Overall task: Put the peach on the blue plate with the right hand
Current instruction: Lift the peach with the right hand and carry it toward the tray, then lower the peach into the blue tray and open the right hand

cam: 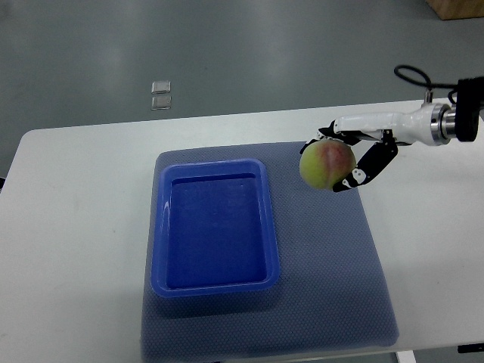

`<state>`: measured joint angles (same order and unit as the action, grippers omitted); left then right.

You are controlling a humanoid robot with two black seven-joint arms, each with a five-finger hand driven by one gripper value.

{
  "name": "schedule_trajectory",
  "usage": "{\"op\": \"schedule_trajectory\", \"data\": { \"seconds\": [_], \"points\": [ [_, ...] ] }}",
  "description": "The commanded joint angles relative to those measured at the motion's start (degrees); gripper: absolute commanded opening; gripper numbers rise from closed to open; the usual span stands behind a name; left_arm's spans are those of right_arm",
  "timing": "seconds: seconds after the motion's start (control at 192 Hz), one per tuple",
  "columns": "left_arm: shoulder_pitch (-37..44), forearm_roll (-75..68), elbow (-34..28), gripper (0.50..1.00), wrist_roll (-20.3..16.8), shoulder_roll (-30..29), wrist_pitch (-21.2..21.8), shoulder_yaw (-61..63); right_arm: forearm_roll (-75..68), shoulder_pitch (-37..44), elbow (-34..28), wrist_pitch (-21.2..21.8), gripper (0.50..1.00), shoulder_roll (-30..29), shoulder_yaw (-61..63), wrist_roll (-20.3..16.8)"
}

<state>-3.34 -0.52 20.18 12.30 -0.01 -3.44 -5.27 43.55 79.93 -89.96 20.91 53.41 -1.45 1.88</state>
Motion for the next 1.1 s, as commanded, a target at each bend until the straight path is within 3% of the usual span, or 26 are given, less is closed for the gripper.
{"op": "schedule_trajectory", "data": {
  "seconds": [0.0, 0.146, 0.355, 0.423, 0.428, 0.459, 0.532, 0.537, 0.579, 0.626, 0.631, 0.715, 0.777, 0.782, 0.824, 0.897, 0.902, 1.095],
  "points": [
    [0.0, 0.0, 0.1, 1.000, 0.0, 0.0, 0.0, 0.1, -1.8, 4.0, 0.4, 1.2, 0.500, 0.4, 0.1, -0.2],
    [0.0, 0.0, 0.2, 1.000, 0.0, 0.0, 0.0, 0.1, -1.8, 5.2, 1.3, 0.7, 0.500, -0.6, 0.0, -0.3],
    [0.0, 0.0, 0.1, 1.000, 0.0, 0.0, 0.0, 0.0, -1.9, 4.4, 10.8, -4.0, 0.500, -16.6, -1.8, -0.3],
    [0.0, 0.0, 0.2, 1.000, 0.0, 0.0, 0.0, 0.0, -1.9, 4.4, 11.5, -4.2, 0.500, -17.4, -2.1, -0.3],
    [0.0, 0.0, 0.1, 1.000, 0.0, 0.0, 0.0, 0.0, -2.0, 4.3, 14.7, -5.3, 0.500, -22.0, -3.1, -0.2],
    [0.0, 0.0, 0.1, 1.000, 0.0, 0.0, 0.0, 0.0, -2.0, 4.0, 16.7, -5.8, 0.500, -24.8, -3.5, -0.2],
    [0.0, 0.0, 0.1, 1.000, 0.0, 0.0, 0.0, 0.0, -1.9, 3.7, 18.1, -6.0, 0.500, -26.4, -3.6, -0.2],
    [0.0, 0.0, 0.1, 1.000, 0.0, 0.0, 0.0, 0.0, -1.9, 2.2, 21.5, -6.1, 0.500, -30.3, -3.4, -0.2],
    [0.0, 0.0, 0.1, 1.000, 0.0, 0.0, 0.0, 0.0, -1.9, 1.0, 24.7, -6.1, 0.500, -33.8, -3.4, -0.2],
    [0.0, 0.0, 0.1, 1.000, 0.0, 0.0, 0.0, 0.0, -1.9, 1.0, 24.7, -6.1, 0.500, -33.8, -3.4, -0.2],
    [0.0, 0.0, 0.0, 1.000, 0.0, 0.0, 0.0, 0.0, -1.7, -0.6, 28.0, -6.3, 0.500, -37.8, -3.3, -0.1],
    [0.0, 0.0, -0.1, 1.000, 0.0, 0.0, 0.0, 0.0, -1.3, -3.5, 31.9, -6.8, 0.500, -43.7, -3.0, -0.1],
    [0.0, 0.1, -0.1, 1.000, 0.0, 0.0, 0.0, 0.0, -1.3, -3.9, 32.3, -7.0, 0.500, -44.4, -3.0, -0.1],
    [0.0, 0.1, -0.1, 1.000, 0.0, 0.0, 0.0, 0.0, -1.1, -5.3, 34.2, -7.7, 0.500, -47.6, -3.1, -0.1],
    [0.0, 0.0, -0.1, 1.000, 0.0, 0.0, 0.0, 0.0, -1.0, -6.4, 36.0, -7.9, 0.500, -50.1, -3.2, -0.1],
    [0.0, 0.0, -0.1, 1.000, 0.0, 0.0, 0.0, 0.0, -0.9, -6.9, 36.8, -8.0, 0.500, -51.1, -3.3, -0.1],
    [0.0, 0.0, -0.2, 1.000, 0.0, 0.0, 0.0, 0.0, -0.5, -8.0, 38.5, -8.0, 0.500, -53.3, -3.4, -0.1],
    [0.0, 0.0, -0.3, 1.000, 0.0, 0.0, 0.0, 0.0, 3.2, -11.8, 41.7, -8.9, 0.500, -53.4, -3.6, -0.1]
  ]
}}
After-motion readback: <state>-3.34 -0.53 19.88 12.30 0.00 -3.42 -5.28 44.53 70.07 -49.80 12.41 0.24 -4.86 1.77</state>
